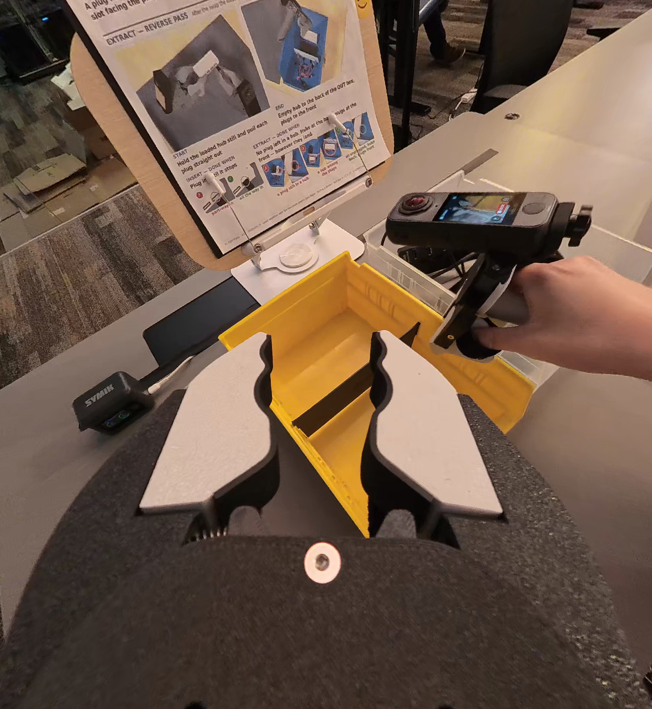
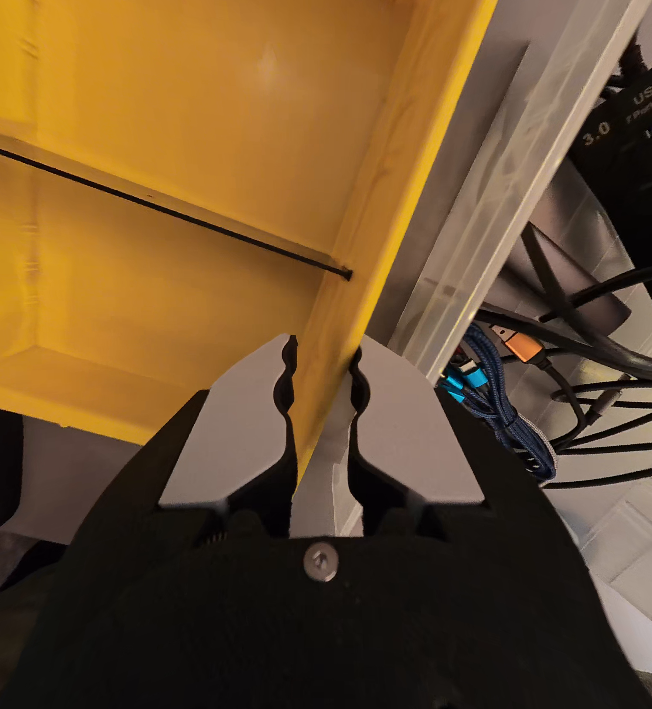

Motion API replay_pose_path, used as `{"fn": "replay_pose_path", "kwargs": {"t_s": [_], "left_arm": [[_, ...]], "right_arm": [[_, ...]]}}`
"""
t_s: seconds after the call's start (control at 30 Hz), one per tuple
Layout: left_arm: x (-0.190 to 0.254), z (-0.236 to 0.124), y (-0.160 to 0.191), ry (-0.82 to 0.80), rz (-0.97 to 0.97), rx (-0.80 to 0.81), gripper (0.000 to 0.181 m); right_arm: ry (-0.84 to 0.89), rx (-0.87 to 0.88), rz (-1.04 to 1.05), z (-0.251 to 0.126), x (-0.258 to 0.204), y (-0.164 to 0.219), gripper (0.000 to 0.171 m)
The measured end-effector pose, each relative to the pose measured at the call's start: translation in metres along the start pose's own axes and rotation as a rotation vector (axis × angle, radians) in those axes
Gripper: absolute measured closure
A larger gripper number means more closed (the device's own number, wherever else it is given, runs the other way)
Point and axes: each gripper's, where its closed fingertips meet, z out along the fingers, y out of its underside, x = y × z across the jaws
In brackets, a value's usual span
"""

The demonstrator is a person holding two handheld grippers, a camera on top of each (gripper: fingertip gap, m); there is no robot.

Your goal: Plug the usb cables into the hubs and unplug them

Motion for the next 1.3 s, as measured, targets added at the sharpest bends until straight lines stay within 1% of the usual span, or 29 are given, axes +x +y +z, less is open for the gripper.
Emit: {"fn": "replay_pose_path", "kwargs": {"t_s": [0.13,0.23,0.33,0.4,0.5,0.6,0.97,1.13,1.2,1.23,1.3], "left_arm": [[0.002,0.001,0.000,0.006,0.006,-0.001,0.133],[0.004,0.003,0.002,0.009,0.012,-0.017,0.133],[0.005,0.004,0.002,0.010,0.018,-0.022,0.134],[0.007,0.004,0.003,0.011,0.024,-0.026,0.134],[0.010,0.002,0.002,0.017,0.032,-0.025,0.134],[0.013,0.000,0.001,0.027,0.038,-0.016,0.134],[0.012,-0.006,-0.001,0.036,0.030,0.003,0.136],[0.012,-0.006,0.000,0.033,0.031,-0.002,0.136],[0.012,-0.006,0.000,0.033,0.031,-0.002,0.136],[0.012,-0.006,0.000,0.033,0.032,-0.002,0.136],[0.012,-0.006,0.001,0.035,0.034,-0.006,0.136]], "right_arm": [[0.033,-0.003,0.028,0.004,0.000,0.000,0.143],[0.025,0.012,0.086,0.006,-0.002,-0.003,0.141],[0.007,0.053,0.145,0.007,-0.005,-0.011,0.144],[-0.002,0.077,0.189,0.008,-0.005,-0.014,0.150],[-0.005,0.038,0.228,0.016,-0.004,-0.010,0.151],[0.007,-0.029,0.216,0.026,-0.007,0.001,0.154],[0.095,-0.046,0.175,0.033,-0.003,0.000,0.152],[0.012,-0.028,0.152,0.034,-0.020,-0.003,0.160],[0.025,-0.028,0.150,0.034,-0.019,-0.003,0.158],[0.052,-0.031,0.142,0.035,-0.016,-0.003,0.151],[0.075,-0.049,0.133,0.040,-0.014,0.000,0.146]]}}
